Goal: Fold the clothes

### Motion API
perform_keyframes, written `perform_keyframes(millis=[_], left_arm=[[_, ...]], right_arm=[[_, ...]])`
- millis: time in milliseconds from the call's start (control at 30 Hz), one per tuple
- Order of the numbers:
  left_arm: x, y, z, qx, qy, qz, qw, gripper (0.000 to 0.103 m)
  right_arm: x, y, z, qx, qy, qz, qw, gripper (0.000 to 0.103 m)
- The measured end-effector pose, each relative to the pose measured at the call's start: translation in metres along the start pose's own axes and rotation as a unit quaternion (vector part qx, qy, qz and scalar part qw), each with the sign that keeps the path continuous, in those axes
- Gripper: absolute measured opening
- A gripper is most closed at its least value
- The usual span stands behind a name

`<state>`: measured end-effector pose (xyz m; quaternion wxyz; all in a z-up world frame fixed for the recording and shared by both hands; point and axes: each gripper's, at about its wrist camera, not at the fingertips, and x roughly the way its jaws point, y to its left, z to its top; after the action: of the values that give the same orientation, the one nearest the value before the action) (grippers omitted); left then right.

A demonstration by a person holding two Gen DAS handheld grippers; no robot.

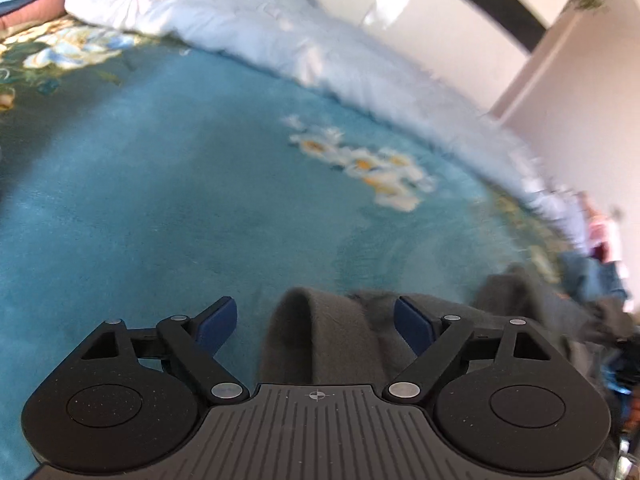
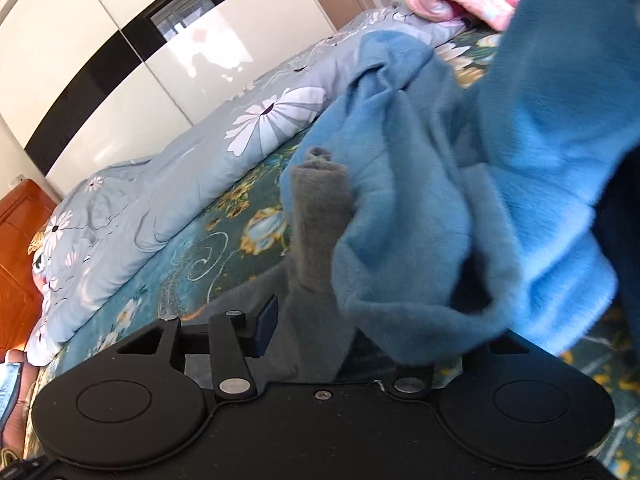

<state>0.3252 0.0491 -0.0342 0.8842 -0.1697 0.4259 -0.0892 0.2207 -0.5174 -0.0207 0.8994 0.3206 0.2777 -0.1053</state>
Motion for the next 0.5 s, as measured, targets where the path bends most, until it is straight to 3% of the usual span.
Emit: perform_keyframes(millis=[67, 100, 133, 267, 300, 367, 433, 500], left_arm=[[0.006, -0.005, 0.003, 0.014, 0.002, -0.004, 0.9999, 0.085], [0.008, -0.008, 0.004, 0.016, 0.005, -0.008, 0.9998, 0.084], [0.009, -0.009, 0.004, 0.013, 0.01, -0.018, 0.9997, 0.077], [0.009, -0.015, -0.002, 0.016, 0.014, -0.016, 0.9997, 0.071], [0.009, -0.017, -0.004, 0.023, 0.013, -0.009, 0.9996, 0.067], [0.006, -0.018, -0.007, 0.02, 0.005, 0.002, 0.9998, 0.042], [0.004, -0.017, -0.009, 0.006, -0.007, -0.005, 0.9999, 0.037], [0.001, -0.019, -0.009, 0.01, -0.02, -0.004, 0.9997, 0.034]], right_arm=[[0.003, 0.005, 0.004, 0.003, 0.004, 0.022, 1.0, 0.051], [0.004, 0.008, 0.005, 0.003, 0.002, 0.034, 0.999, 0.044], [0.004, 0.011, 0.007, -0.001, 0.001, 0.041, 0.999, 0.037], [0.01, 0.029, 0.013, -0.032, 0.003, 0.036, 0.999, 0.035], [0.014, 0.033, 0.015, -0.037, 0.006, 0.027, 0.999, 0.035], [0.024, 0.035, 0.018, -0.034, 0.012, 0.009, 0.999, 0.035], [0.028, 0.037, 0.019, -0.026, 0.014, 0.0, 1.0, 0.019], [0.028, 0.04, 0.022, -0.023, 0.011, 0.008, 1.0, 0.017]])
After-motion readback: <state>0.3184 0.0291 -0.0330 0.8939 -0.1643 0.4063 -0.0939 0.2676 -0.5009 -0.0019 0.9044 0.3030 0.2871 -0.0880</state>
